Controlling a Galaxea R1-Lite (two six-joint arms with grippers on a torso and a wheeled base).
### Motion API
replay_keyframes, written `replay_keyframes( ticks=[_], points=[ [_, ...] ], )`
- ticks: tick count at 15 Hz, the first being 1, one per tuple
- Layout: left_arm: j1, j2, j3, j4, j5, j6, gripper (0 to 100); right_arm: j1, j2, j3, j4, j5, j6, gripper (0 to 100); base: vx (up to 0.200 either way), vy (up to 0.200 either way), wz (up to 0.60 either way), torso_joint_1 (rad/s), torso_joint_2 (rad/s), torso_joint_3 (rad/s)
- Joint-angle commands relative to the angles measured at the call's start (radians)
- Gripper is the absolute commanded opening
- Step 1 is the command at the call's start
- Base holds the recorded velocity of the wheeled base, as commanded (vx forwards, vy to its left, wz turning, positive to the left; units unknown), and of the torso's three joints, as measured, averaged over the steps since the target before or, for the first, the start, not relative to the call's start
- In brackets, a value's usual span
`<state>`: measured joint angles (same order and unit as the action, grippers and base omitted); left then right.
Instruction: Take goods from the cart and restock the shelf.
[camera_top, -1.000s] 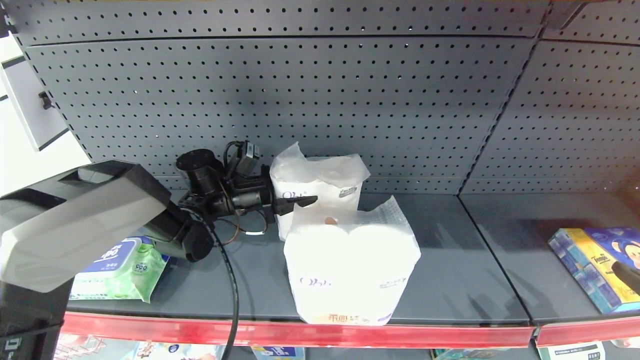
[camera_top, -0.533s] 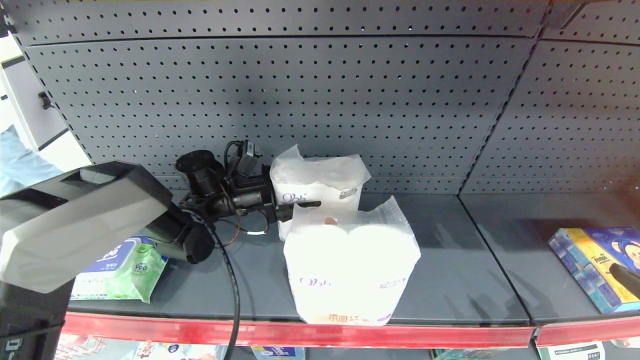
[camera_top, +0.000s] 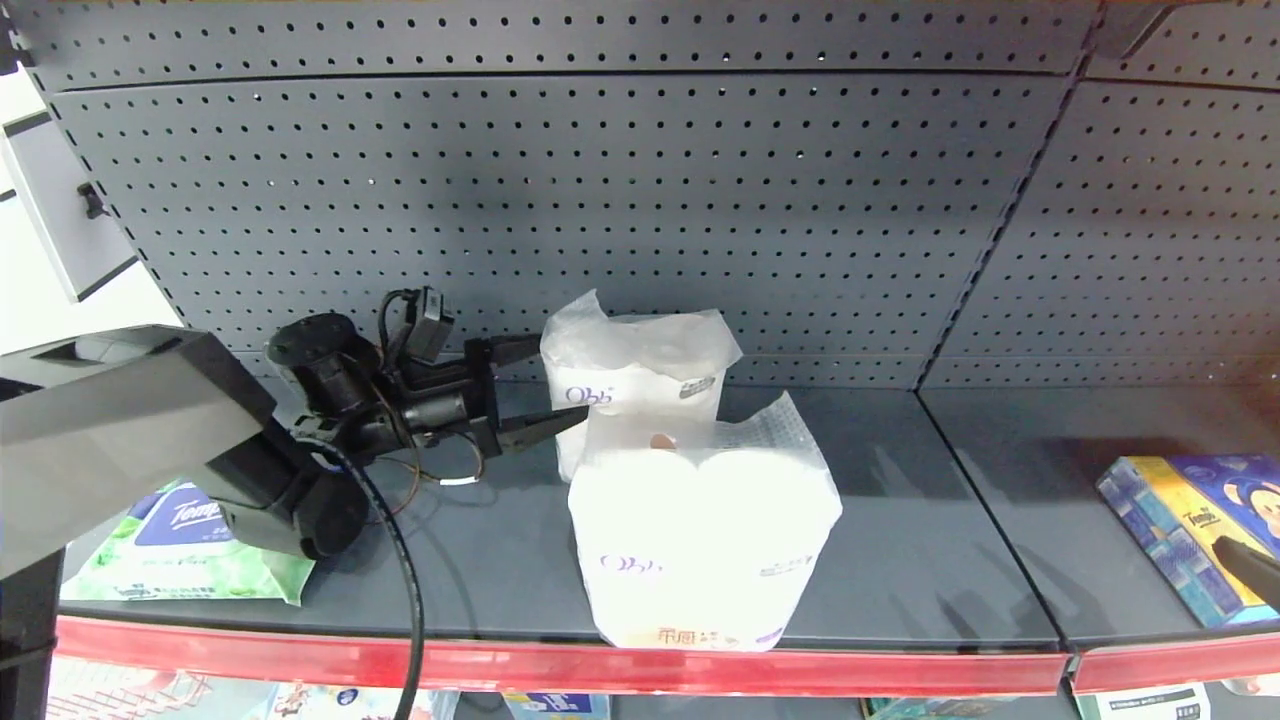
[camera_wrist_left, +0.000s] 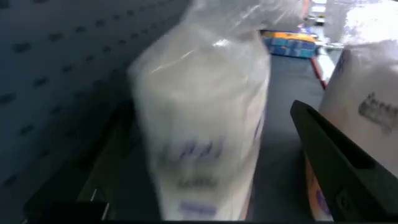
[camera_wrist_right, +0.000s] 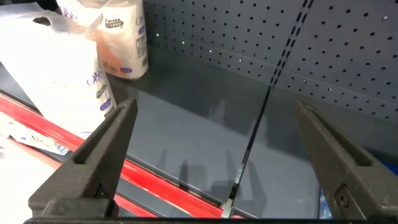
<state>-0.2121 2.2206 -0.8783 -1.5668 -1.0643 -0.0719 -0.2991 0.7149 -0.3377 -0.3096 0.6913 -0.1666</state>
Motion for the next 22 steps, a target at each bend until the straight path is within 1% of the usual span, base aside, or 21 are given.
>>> replay_keyframes(
  ticks=[1,3,5,6,10,11,12,14,15,16,17,18,19,20,21,22],
  points=[
    [0.037,-0.042,0.055,-0.004,0.000,0.000,100,0.000,0.000,0.014,0.000,0.001,-0.001,100,0.000,0.000,0.00,0.000,0.00,0.000],
    [0.046,-0.059,0.073,-0.004,0.000,0.000,100,0.000,-0.002,0.020,0.000,0.001,-0.001,100,0.000,0.000,0.00,0.000,0.00,0.000],
    [0.068,-0.124,0.122,-0.004,0.000,-0.017,100,0.000,0.001,0.034,0.000,0.002,-0.002,100,0.000,0.000,0.00,0.000,0.00,0.000],
    [0.069,-0.136,0.133,-0.004,0.001,-0.019,100,0.000,0.005,0.034,0.000,0.002,-0.002,100,0.000,0.000,0.00,0.000,0.00,0.000],
    [0.128,-0.242,0.259,-0.004,0.001,-0.019,100,0.000,0.029,0.035,0.000,0.004,-0.005,100,0.000,0.000,0.00,0.000,0.00,0.000],
    [0.140,-0.279,0.302,-0.004,0.015,-0.017,100,0.002,0.034,0.039,0.000,0.004,-0.005,100,0.000,0.000,0.00,0.000,0.00,0.000],
    [0.140,-0.302,0.321,-0.004,0.064,-0.017,100,0.000,0.037,0.040,0.000,0.004,-0.005,100,0.000,0.000,0.00,0.000,0.00,0.000],
    [0.131,-0.368,0.360,-0.004,0.210,-0.019,100,0.000,0.063,0.029,0.000,0.001,-0.007,100,0.000,0.000,0.00,0.000,0.00,0.000],
    [0.122,-0.403,0.386,-0.004,0.253,-0.020,100,0.002,0.086,0.011,0.000,0.001,-0.008,100,0.000,0.000,0.00,0.000,0.00,0.000],
    [0.108,-0.472,0.433,0.034,0.331,-0.032,100,0.031,0.135,-0.041,0.000,-0.006,-0.019,100,0.000,0.000,0.00,0.000,0.00,0.000],
    [0.103,-0.510,0.458,0.064,0.372,-0.032,100,0.052,0.163,-0.063,0.000,-0.013,-0.031,100,0.000,0.000,0.00,0.000,0.00,0.000],
    [0.103,-0.587,0.501,0.143,0.422,-0.032,100,0.104,0.210,-0.093,0.000,-0.050,-0.051,100,0.000,0.000,0.00,0.000,0.00,0.000],
    [0.103,-0.673,0.535,0.243,0.435,-0.029,100,0.166,0.248,-0.107,0.000,-0.098,-0.054,100,0.000,0.000,0.00,0.000,0.00,0.000],
    [0.103,-0.779,0.544,0.398,0.449,-0.023,100,0.256,0.285,-0.100,-0.002,-0.142,-0.051,100,0.000,0.000,0.00,0.000,0.00,0.000],
    [0.106,-0.857,0.533,0.545,0.486,0.003,100,0.337,0.316,-0.089,-0.002,-0.164,-0.047,100,0.000,0.000,0.00,0.000,0.00,0.000],
    [0.111,-0.915,0.518,0.679,0.552,0.026,100,0.399,0.353,-0.081,-0.003,-0.193,-0.045,100,0.000,0.000,0.00,0.000,0.00,0.000]
  ],
)
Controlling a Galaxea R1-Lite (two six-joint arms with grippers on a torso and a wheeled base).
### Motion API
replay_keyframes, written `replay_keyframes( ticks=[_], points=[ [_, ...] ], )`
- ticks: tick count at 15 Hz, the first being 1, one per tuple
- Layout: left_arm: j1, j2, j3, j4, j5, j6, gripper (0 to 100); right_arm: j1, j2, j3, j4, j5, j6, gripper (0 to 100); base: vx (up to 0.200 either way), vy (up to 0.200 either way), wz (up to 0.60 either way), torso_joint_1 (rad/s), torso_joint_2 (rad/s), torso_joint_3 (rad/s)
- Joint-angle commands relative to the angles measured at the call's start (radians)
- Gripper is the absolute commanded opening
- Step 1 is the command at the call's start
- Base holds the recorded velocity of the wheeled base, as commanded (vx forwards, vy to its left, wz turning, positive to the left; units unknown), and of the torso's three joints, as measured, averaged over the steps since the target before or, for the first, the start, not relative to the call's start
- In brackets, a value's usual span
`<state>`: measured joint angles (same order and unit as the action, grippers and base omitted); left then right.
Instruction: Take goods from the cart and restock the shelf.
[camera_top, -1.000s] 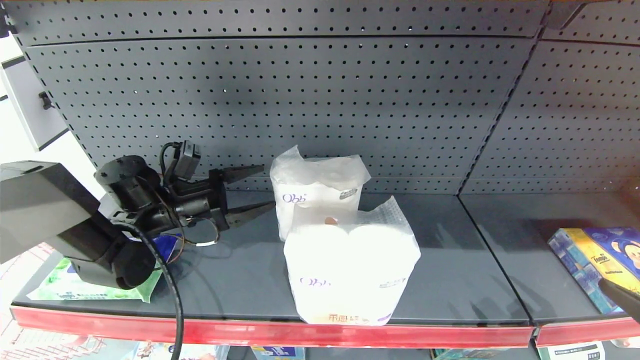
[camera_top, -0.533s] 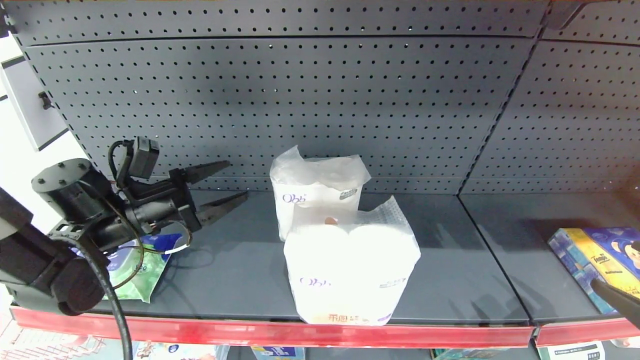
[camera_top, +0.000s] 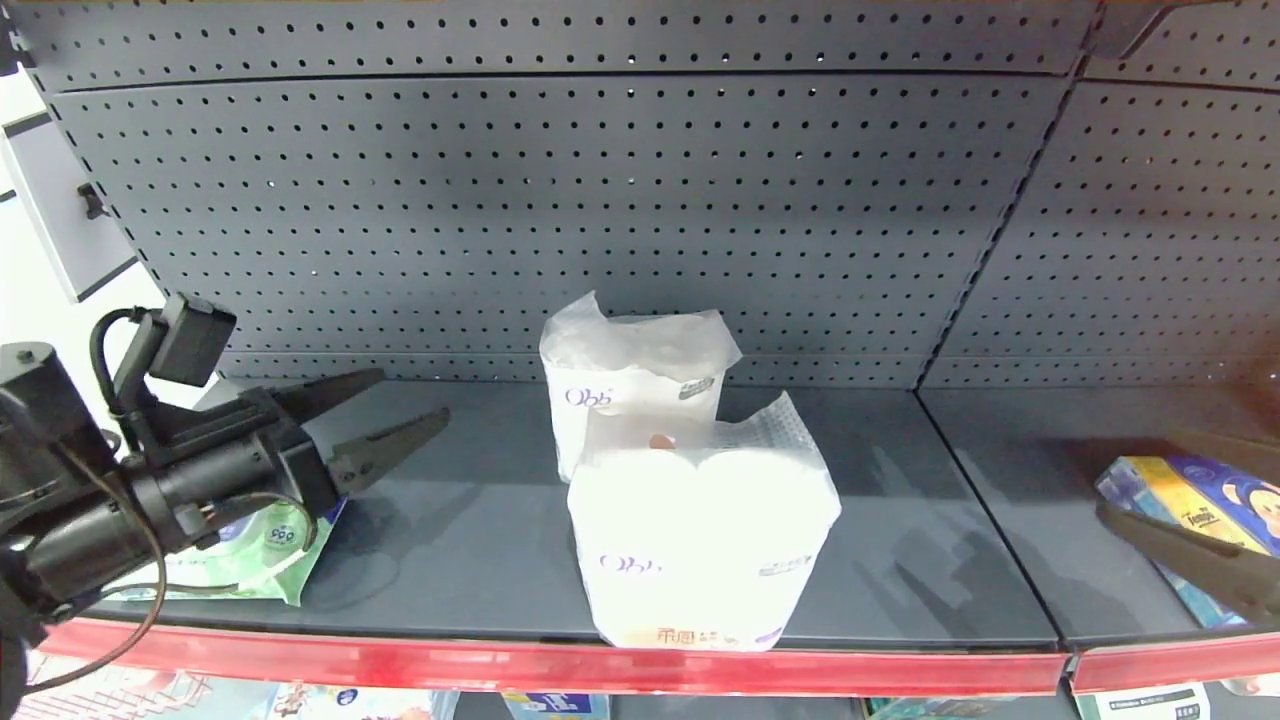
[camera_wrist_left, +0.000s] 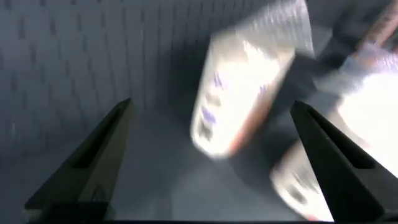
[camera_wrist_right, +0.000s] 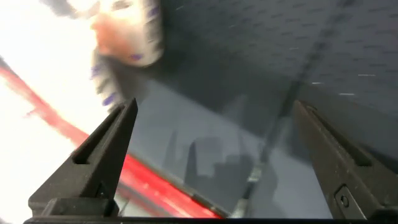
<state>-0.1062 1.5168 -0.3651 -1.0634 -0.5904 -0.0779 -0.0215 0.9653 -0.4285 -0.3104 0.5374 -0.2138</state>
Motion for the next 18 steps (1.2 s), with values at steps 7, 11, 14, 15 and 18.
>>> replay_keyframes(
  ticks=[7,11,14,15,18],
  points=[
    [0.003,-0.619,-0.212,1.165,0.324,0.073,100,0.337,0.355,-0.044,-0.010,-0.217,0.045,100,0.000,0.000,0.00,0.000,0.00,0.000],
    [0.003,-0.681,-0.218,1.231,0.331,0.073,100,0.425,0.509,-0.039,-0.130,-0.379,0.056,100,0.000,0.000,0.00,0.000,0.00,0.000],
    [0.003,-0.719,-0.212,1.286,0.336,0.081,100,0.486,0.570,-0.049,-0.156,-0.416,0.076,100,0.000,0.000,0.00,0.000,0.00,0.000],
    [0.003,-0.731,-0.210,1.287,0.336,0.081,100,0.494,0.579,-0.045,-0.156,-0.418,0.076,100,0.000,0.000,0.00,0.000,0.00,0.000],
    [0.003,-0.745,-0.210,1.286,0.354,0.081,100,0.555,0.615,-0.047,-0.157,-0.481,0.085,100,0.000,0.000,0.00,0.000,0.00,0.000]
  ],
)
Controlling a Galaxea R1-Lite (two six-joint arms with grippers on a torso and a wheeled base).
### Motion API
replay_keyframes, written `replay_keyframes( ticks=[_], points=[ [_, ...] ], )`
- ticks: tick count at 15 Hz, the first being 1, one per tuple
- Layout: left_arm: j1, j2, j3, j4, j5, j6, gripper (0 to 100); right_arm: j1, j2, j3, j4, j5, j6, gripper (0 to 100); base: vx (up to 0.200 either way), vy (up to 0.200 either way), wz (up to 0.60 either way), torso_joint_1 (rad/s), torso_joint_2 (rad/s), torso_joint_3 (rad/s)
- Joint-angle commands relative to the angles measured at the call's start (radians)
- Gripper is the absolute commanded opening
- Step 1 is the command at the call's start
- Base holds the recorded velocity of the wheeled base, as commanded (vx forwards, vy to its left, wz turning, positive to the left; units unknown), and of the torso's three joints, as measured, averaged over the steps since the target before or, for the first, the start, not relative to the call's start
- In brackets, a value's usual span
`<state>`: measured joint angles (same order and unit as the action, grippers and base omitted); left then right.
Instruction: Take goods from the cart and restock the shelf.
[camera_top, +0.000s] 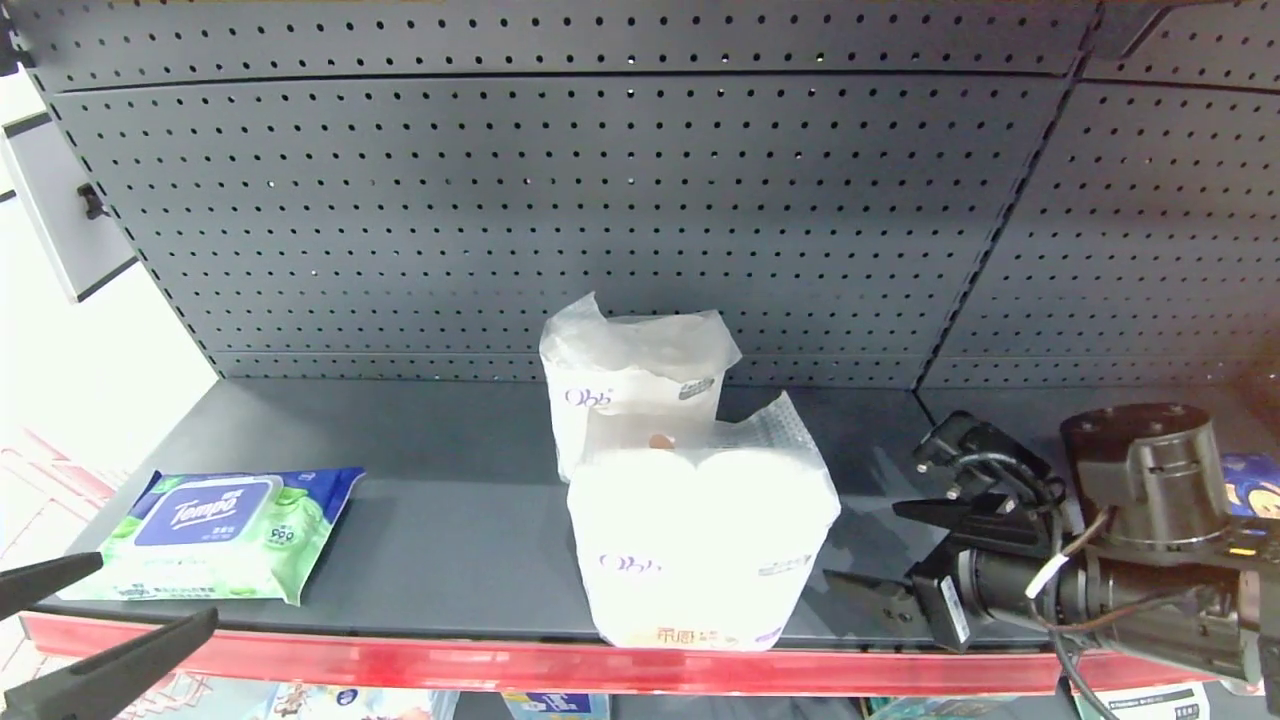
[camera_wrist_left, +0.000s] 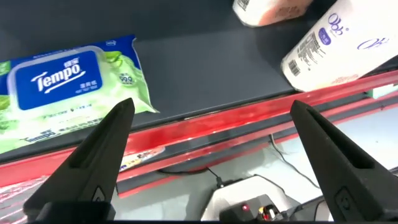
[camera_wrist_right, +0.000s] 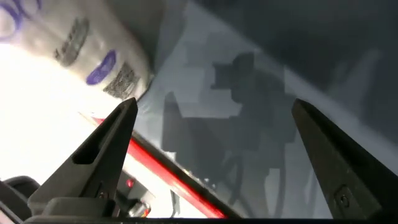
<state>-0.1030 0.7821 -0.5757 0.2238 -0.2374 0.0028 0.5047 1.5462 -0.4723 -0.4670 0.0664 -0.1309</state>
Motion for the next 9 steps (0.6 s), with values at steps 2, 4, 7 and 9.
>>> replay_keyframes(
  ticks=[2,4,7,9],
  points=[
    [0.000,-0.011,-0.001,-0.001,0.006,0.000,100,0.067,0.048,-0.023,0.001,-0.019,0.020,100,0.000,0.000,0.00,0.000,0.00,0.000],
    [0.000,-0.011,-0.001,-0.001,0.006,-0.001,100,0.077,0.065,-0.032,-0.001,-0.019,0.019,100,0.000,0.000,0.00,0.000,0.00,0.000],
    [0.000,-0.017,0.002,-0.001,0.006,-0.001,100,0.094,0.080,-0.042,-0.001,-0.022,0.019,100,0.000,0.000,0.00,0.000,0.00,0.000],
    [0.000,-0.017,0.002,-0.001,0.006,-0.001,100,0.100,0.092,-0.051,-0.002,-0.022,0.020,100,0.000,0.000,0.00,0.000,0.00,0.000]
  ],
)
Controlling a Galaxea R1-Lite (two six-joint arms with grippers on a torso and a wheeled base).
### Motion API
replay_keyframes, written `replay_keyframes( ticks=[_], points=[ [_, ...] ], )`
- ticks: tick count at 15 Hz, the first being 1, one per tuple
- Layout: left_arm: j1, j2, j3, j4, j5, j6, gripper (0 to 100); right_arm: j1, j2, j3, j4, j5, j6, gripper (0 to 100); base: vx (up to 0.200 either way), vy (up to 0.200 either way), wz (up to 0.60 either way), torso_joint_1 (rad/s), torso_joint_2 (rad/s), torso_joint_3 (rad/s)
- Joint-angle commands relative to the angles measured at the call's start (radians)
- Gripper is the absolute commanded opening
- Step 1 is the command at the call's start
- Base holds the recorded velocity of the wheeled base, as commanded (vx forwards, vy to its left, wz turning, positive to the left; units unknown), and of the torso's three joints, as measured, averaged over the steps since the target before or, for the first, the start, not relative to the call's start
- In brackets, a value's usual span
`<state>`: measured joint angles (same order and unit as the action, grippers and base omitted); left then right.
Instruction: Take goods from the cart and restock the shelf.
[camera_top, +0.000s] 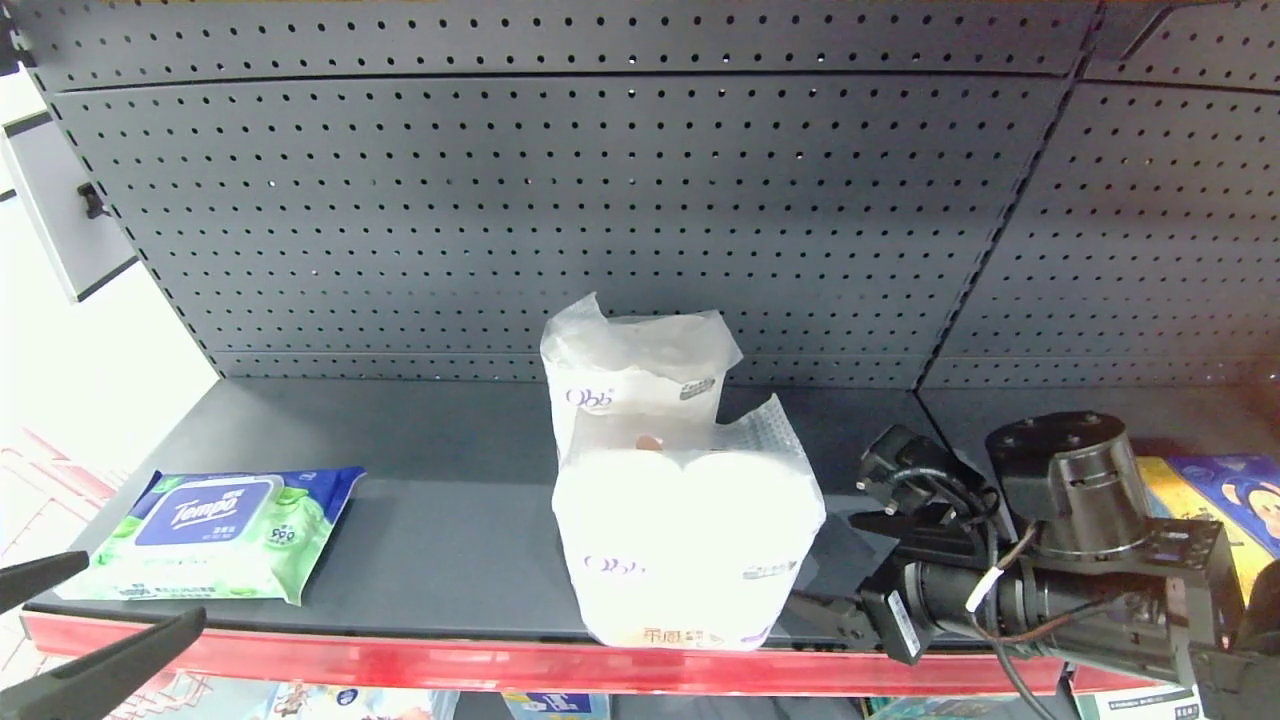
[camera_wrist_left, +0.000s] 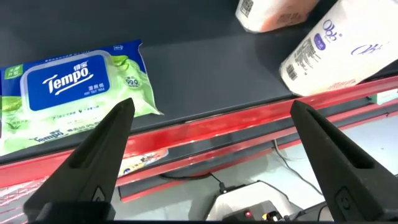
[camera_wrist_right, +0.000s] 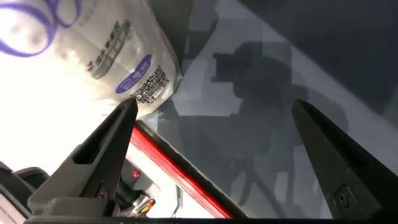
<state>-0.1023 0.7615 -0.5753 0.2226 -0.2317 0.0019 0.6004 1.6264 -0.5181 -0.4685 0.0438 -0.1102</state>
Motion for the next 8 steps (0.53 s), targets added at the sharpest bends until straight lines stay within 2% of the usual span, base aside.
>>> replay_keyframes(
  ticks=[1,8],
  points=[
    [0.000,0.002,0.000,0.000,0.000,0.000,100,0.007,0.015,-0.010,-0.001,0.001,-0.002,100,0.000,0.000,0.00,0.000,0.00,0.000],
    [0.000,-0.011,0.014,0.000,0.000,0.000,100,0.039,0.040,-0.034,-0.001,0.001,0.000,100,0.000,0.000,0.00,0.000,0.00,0.000]
  ],
)
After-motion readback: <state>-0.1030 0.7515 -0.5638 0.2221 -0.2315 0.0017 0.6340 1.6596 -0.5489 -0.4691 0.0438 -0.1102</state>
